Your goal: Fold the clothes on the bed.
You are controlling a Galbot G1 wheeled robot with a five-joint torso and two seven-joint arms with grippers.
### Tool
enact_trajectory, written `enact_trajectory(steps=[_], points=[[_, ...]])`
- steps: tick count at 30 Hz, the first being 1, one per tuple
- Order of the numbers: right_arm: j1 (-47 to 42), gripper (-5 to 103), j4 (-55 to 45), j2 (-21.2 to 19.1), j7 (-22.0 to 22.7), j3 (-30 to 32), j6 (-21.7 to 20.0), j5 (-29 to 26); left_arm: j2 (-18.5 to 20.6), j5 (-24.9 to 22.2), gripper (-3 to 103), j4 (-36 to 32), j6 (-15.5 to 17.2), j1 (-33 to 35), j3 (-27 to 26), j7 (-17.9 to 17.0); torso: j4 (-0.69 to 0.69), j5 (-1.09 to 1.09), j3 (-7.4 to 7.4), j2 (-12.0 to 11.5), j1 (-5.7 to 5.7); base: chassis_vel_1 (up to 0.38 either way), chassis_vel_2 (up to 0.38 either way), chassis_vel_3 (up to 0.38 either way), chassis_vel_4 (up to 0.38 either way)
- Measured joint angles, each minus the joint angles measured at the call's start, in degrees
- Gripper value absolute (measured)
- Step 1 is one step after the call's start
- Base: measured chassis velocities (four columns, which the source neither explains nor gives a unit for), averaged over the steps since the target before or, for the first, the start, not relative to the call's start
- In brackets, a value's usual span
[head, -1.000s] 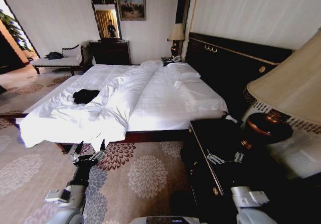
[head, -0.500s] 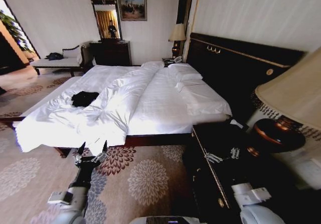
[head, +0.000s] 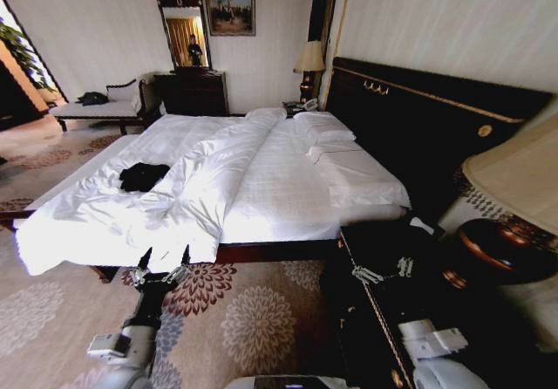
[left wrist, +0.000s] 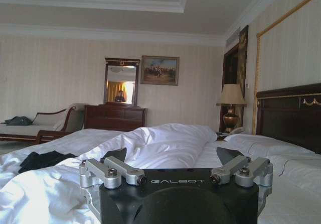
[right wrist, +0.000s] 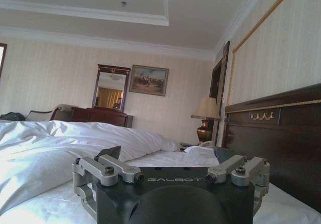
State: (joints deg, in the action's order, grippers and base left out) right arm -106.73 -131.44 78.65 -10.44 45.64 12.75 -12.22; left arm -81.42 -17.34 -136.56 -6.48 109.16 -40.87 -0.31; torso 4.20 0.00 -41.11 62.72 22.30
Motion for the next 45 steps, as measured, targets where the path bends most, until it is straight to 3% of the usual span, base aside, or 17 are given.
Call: enact_trajectory(steps=[33,45], points=[[0.65,100,1.01,0.91,0.0,-0.3,-0.02,0.99,-0.04,1.9,100,-0.91,-0.55,1.13,1.6,-0.1,0.0,0.0,0.0,0.0,0.0,-0.095,0.096,0.091,-0.094],[2.57,100,2.89,0.45,2.22,-0.31,-1.22,0.0,-0.21,2.94,100,-1.87,-0.91,1.72,2.5,-0.31,0.0,0.0,0.0,0.0,0.0,-0.095,0.09,0.081,-0.083]])
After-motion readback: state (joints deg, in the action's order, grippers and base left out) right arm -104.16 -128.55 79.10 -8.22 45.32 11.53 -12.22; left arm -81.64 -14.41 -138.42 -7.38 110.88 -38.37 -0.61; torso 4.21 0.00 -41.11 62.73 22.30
